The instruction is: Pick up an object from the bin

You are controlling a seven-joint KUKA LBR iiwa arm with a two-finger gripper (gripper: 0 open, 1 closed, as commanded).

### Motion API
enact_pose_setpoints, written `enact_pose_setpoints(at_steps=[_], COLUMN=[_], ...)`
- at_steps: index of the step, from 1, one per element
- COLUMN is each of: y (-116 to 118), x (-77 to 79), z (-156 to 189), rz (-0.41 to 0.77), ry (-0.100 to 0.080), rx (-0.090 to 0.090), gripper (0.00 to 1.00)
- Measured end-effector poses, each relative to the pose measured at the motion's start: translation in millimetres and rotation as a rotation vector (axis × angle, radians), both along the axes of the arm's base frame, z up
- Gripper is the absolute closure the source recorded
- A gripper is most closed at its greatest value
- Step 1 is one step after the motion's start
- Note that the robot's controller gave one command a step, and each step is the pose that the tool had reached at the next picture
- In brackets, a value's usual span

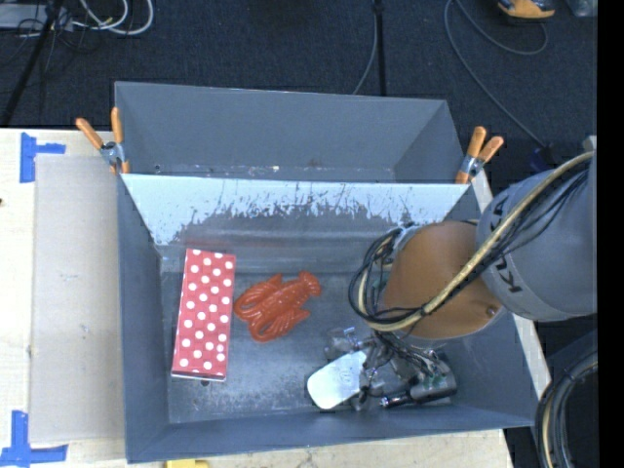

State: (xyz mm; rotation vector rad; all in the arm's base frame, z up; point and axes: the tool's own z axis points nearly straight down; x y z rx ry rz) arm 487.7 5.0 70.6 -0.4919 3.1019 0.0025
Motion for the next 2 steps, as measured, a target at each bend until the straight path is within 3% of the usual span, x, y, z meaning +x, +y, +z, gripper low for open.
enact_pose_setpoints(at_steps=[1, 2], y=[2.6, 2.3], x=[-3.3, 14.7], z=[48.9, 78.3], rz=[0.023, -0.058], ry=[0.011, 0.0], rx=[0.0, 0.001], gripper=[1.0, 1.0])
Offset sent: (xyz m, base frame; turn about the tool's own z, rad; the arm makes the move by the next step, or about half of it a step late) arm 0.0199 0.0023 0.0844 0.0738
